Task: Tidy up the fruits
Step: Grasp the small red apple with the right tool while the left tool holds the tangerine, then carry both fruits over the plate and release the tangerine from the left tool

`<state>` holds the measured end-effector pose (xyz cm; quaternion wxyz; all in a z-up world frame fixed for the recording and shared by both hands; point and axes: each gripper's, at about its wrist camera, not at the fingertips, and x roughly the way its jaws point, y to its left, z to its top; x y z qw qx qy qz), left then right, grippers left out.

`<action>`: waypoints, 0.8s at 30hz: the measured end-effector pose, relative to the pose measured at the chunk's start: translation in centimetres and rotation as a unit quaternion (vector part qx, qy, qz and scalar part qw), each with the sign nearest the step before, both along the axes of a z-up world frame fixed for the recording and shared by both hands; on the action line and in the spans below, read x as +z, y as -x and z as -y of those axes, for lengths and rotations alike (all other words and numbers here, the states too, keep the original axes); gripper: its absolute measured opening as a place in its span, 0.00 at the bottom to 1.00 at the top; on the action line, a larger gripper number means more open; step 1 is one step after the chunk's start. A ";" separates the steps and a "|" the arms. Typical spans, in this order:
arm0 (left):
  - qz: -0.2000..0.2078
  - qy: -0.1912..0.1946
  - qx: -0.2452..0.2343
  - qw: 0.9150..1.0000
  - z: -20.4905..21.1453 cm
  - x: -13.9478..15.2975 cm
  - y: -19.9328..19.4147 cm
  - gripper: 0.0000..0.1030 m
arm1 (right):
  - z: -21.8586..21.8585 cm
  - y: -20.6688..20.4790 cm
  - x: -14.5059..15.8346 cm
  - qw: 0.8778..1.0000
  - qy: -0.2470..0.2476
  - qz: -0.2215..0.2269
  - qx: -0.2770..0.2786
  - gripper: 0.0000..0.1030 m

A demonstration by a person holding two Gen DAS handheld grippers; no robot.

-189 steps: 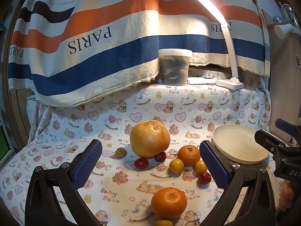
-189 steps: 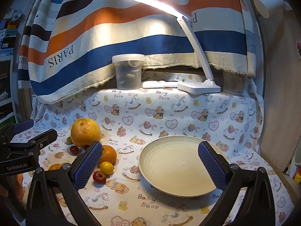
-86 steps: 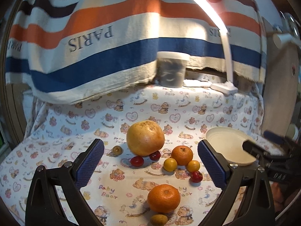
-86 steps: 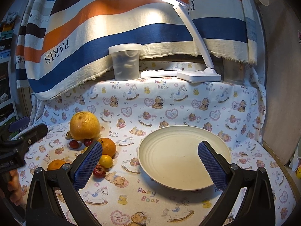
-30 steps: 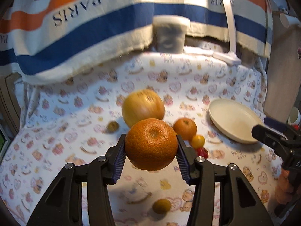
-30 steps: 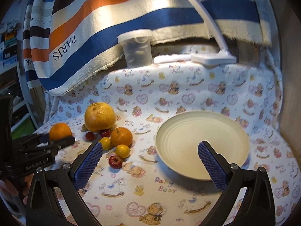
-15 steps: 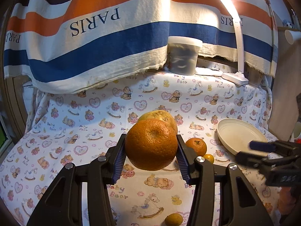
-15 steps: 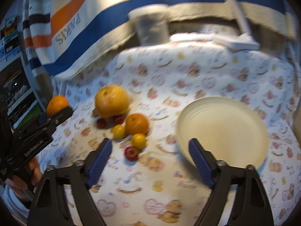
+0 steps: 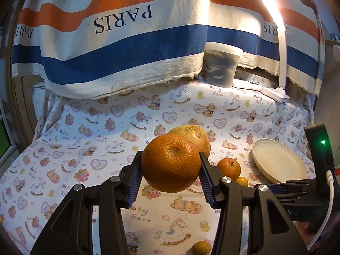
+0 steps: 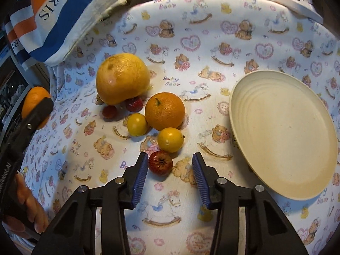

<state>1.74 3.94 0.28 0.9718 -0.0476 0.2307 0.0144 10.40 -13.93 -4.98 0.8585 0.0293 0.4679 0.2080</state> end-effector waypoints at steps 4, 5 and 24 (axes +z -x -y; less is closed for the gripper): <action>-0.002 -0.001 -0.007 1.000 0.3 0.0 0.1 0.47 | -0.6 -0.3 -0.2 1.000 0.005 -0.010 0.012 0.38; -0.004 0.001 -0.008 1.000 0.3 0.0 0.0 0.47 | -0.8 -0.4 -0.4 1.000 0.008 -0.016 0.014 0.36; 0.038 -0.019 -0.024 0.999 1.4 1.0 1.5 0.47 | 3.9 3.8 3.6 0.992 -0.009 0.123 -0.008 0.26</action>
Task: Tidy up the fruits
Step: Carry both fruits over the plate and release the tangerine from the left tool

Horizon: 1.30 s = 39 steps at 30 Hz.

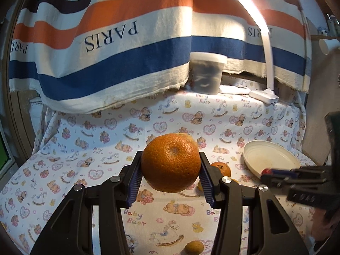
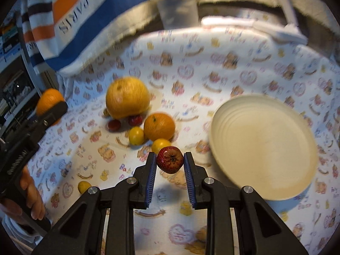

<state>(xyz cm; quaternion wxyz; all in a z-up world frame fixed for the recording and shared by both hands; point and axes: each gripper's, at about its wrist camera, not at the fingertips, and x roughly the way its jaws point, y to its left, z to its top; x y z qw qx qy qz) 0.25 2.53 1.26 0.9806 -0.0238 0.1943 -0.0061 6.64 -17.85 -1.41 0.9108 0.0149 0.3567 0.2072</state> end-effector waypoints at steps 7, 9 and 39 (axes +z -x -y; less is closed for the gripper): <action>0.030 -0.006 -0.002 1.000 1.3 1.5 0.9 0.47 | 3.4 1.9 3.6 0.996 -0.001 0.085 -0.027 0.26; 0.049 -0.018 0.001 0.999 1.9 2.2 1.3 0.47 | 4.8 2.5 4.6 0.992 -0.011 0.115 -0.042 0.26; -0.218 -0.111 -0.190 0.951 22.9 -2.8 -15.3 0.47 | 14.9 -4.1 0.5 0.985 0.011 0.053 -0.162 0.26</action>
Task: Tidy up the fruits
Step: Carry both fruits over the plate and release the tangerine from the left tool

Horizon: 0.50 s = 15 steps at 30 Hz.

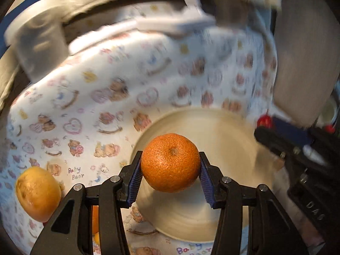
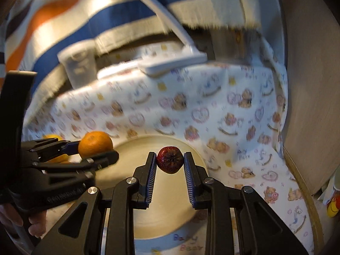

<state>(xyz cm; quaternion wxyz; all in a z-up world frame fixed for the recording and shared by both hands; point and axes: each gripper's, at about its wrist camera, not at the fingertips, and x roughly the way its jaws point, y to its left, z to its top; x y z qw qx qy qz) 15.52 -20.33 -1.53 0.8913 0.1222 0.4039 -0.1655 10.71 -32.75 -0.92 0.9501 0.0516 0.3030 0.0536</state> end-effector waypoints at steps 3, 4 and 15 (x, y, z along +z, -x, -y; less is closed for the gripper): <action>-0.017 -0.026 0.003 1.000 0.7 -1.1 -0.3 0.47 | 0.3 -0.9 -1.1 1.000 0.004 -0.028 -0.003 0.26; -0.020 -0.030 0.010 0.999 0.7 -1.3 -0.4 0.47 | 0.4 -1.1 -1.4 0.999 0.003 -0.037 -0.003 0.26; -0.035 -0.013 0.013 0.999 -0.3 -2.6 -2.4 0.47 | 0.0 -1.7 -2.7 0.998 0.014 -0.061 0.014 0.26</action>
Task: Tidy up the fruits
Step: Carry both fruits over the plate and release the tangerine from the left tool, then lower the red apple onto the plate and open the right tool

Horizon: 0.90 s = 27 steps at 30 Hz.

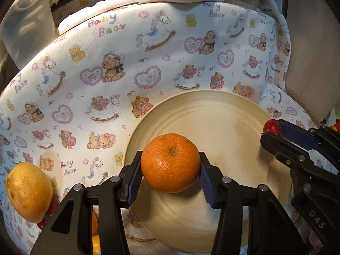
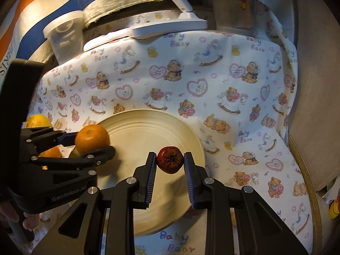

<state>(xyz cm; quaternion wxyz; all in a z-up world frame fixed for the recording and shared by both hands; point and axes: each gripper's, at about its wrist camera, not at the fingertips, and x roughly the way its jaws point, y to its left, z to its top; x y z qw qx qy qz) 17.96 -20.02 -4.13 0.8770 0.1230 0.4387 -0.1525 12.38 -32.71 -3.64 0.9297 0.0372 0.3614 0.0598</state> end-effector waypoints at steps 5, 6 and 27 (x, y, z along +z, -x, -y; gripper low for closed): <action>-0.012 -0.006 0.000 1.000 -0.2 -0.8 -0.1 0.47 | 0.2 -0.7 -0.9 1.000 -0.005 -0.019 -0.002 0.26; -0.009 -0.006 -0.002 1.000 -0.2 -0.8 0.0 0.47 | 0.3 -0.8 -1.0 1.000 -0.007 -0.022 -0.003 0.26; 0.068 0.000 -0.010 0.998 -1.8 1.0 2.3 0.76 | 0.4 -1.1 -1.4 1.000 -0.006 -0.027 -0.013 0.39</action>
